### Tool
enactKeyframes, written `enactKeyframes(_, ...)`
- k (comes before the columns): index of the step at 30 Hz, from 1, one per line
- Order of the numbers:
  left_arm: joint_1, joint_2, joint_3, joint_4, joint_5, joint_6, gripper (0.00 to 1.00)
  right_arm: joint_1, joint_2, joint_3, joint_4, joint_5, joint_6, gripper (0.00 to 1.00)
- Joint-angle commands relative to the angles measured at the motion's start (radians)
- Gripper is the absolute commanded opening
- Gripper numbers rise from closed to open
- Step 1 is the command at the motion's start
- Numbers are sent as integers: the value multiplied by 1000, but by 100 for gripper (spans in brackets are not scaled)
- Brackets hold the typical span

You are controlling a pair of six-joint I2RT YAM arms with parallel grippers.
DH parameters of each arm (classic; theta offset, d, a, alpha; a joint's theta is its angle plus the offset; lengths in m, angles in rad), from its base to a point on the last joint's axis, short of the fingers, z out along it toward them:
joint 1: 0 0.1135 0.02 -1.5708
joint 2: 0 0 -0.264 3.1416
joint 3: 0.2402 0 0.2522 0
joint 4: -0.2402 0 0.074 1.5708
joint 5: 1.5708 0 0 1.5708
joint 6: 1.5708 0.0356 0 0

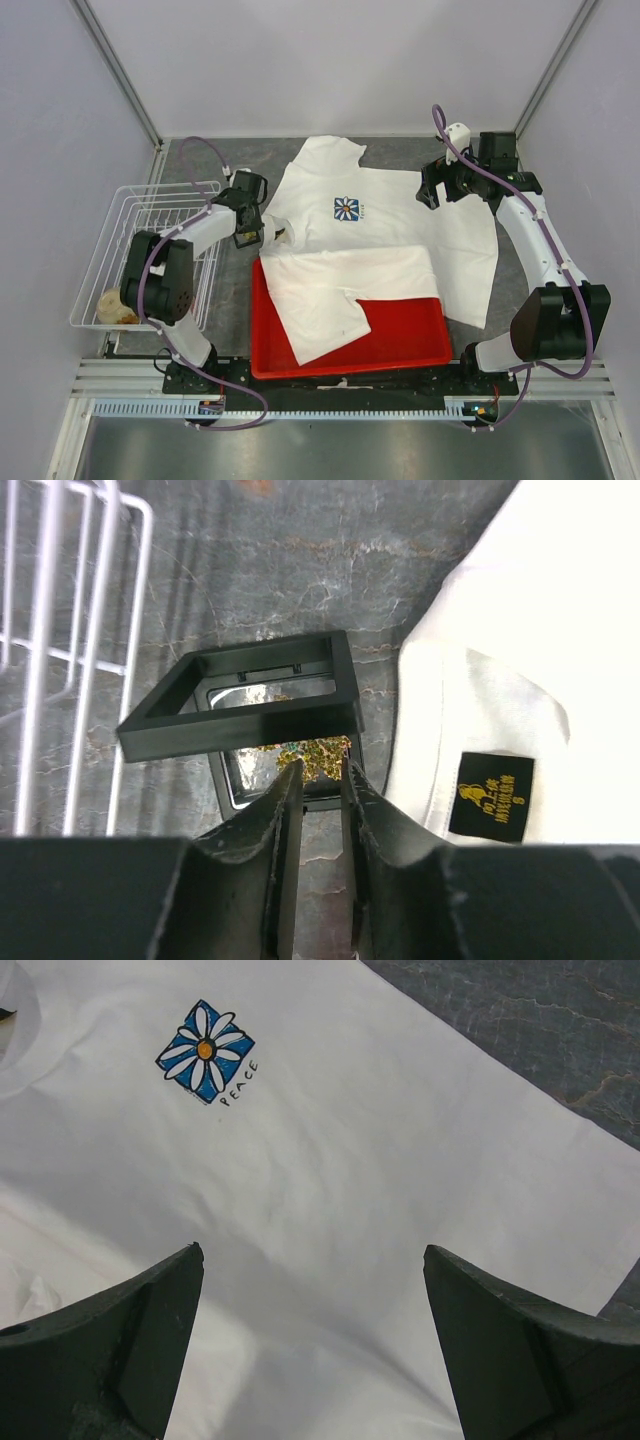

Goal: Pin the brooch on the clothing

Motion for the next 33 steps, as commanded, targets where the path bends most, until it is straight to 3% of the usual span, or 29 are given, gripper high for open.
enactKeyframes(1,-3,-88,-10,29,-41,33,27,3,-22,-3,44,-27,22,98)
enactKeyframes(5,-3,-70,-2,5,-34,46,53,3,-33,-8,42,-27,22,98)
enactKeyframes(17,-3,42,38,0,-40,27,69,1,-41,-15,39,-13,9,98)
enactKeyframes(26,1,106,85,-43,-29,9,70,3,-30,-14,41,-9,5,98)
enactKeyframes(30,1,128,102,-54,-14,0,64,3,-32,-15,41,-6,2,98)
enactKeyframes(33,3,134,110,-55,-8,1,55,3,-36,-15,41,2,-1,98)
